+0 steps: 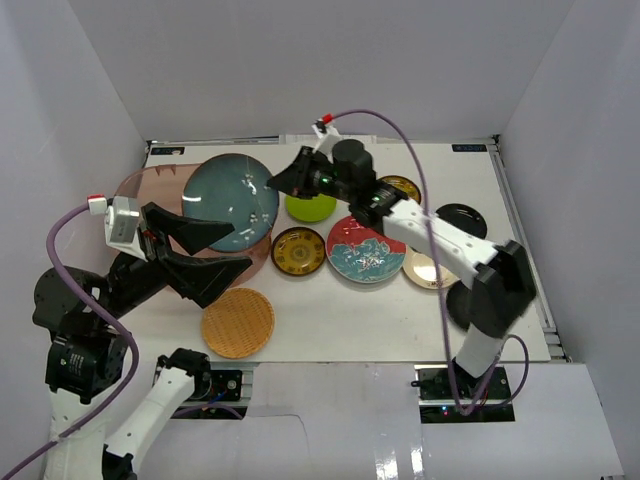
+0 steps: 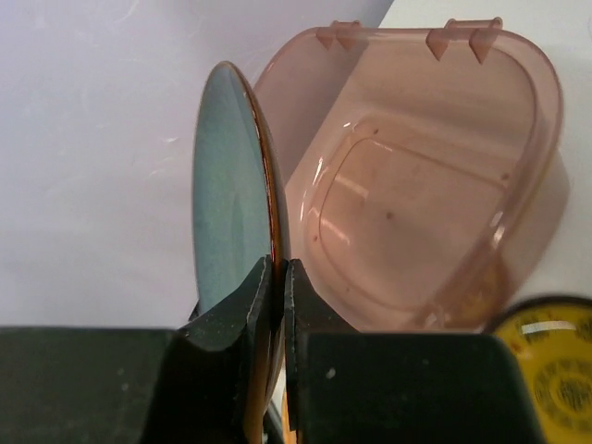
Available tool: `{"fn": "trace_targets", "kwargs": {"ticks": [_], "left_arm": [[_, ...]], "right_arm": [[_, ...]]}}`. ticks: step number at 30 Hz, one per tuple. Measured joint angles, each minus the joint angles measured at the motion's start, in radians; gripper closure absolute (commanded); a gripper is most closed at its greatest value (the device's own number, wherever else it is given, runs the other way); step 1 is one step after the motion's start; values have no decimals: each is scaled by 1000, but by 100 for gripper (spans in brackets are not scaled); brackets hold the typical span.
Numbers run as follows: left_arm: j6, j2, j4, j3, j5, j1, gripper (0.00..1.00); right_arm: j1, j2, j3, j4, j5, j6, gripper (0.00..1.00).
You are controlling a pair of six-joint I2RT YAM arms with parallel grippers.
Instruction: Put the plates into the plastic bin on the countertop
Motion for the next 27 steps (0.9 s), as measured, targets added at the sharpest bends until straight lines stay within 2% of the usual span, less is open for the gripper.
{"fn": "trace_targets", "kwargs": {"ticks": [9, 12, 17, 19, 20, 22, 23, 24, 25, 27], "left_arm": [[30, 0, -21, -19, -79, -41, 2], [39, 1, -26, -49, -98, -53, 2], [48, 10, -37, -95, -122, -64, 2], [49, 16, -39, -103, -129, -65, 2], [49, 18, -39, -108, -132, -65, 2], [48, 20, -39, -113, -136, -65, 2], [48, 20, -40, -113, -139, -65, 2], [48, 20, -39, -113, -144, -65, 2], [48, 20, -39, -113, -148, -65, 2], [49, 17, -39, -113, -156, -65, 2]], "right_arm": [[74, 705, 729, -106, 89, -8, 92], [97, 814, 799, -106, 120, -10, 92], [126, 873, 799, -167, 155, -57, 92], [141, 890, 799, -200, 183, -86, 83], [147, 894, 799, -202, 189, -94, 69], [158, 894, 794, -187, 208, -102, 51], [163, 893, 793, -171, 221, -107, 39], [167, 892, 792, -151, 234, -116, 34], [171, 888, 787, -140, 250, -124, 25], [176, 879, 777, -117, 278, -143, 20]]}}
